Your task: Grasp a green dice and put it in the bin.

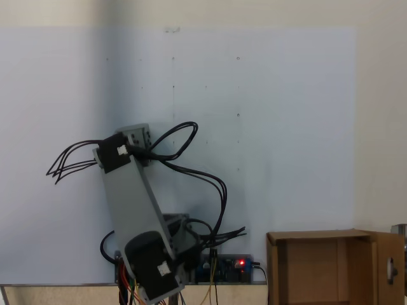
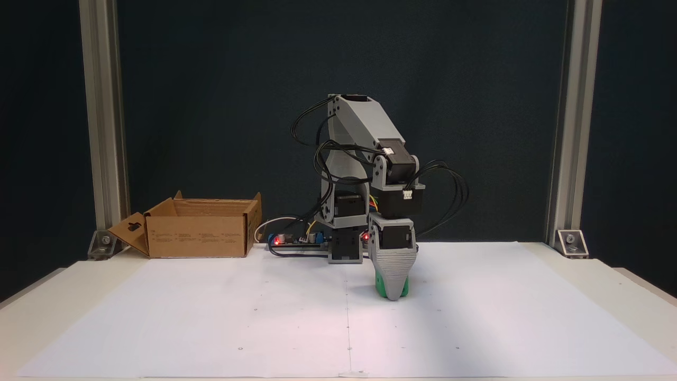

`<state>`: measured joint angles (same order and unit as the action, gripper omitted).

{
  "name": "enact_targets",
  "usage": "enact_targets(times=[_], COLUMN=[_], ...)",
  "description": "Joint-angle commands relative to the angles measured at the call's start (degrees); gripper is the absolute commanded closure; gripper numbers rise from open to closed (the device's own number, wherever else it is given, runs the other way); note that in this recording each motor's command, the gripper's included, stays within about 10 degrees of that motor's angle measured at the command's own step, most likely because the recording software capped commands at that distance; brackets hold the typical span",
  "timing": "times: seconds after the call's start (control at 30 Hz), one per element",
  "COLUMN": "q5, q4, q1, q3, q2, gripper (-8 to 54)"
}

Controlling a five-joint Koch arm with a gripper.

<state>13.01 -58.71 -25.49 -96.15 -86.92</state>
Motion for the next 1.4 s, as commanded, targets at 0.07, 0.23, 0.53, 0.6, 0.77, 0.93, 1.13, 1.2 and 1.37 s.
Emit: enact_targets(times=[0.07,0.23,0.53,0.6,0.77,0.93,1.13,1.2,1.37], q5=[3.16,4.22,3.96,3.96,3.96,3.96,0.18,-2.81,-10.02], q4=[0.0,-0.88,-14.31,-19.4,-32.15,-37.35,-36.56,-35.42,-31.46], q1=[0.0,0.09,3.43,3.69,4.57,5.71,15.82,21.62,36.39], q3=[-0.44,-0.53,11.16,16.7,31.9,40.43,41.48,41.92,42.89], q2=[-0.44,-3.78,-12.13,-12.13,-12.13,-12.13,-13.18,-13.97,-16.7], gripper=[34.0,34.0,34.0,34.0,34.0,34.0,34.0,34.0,34.0])
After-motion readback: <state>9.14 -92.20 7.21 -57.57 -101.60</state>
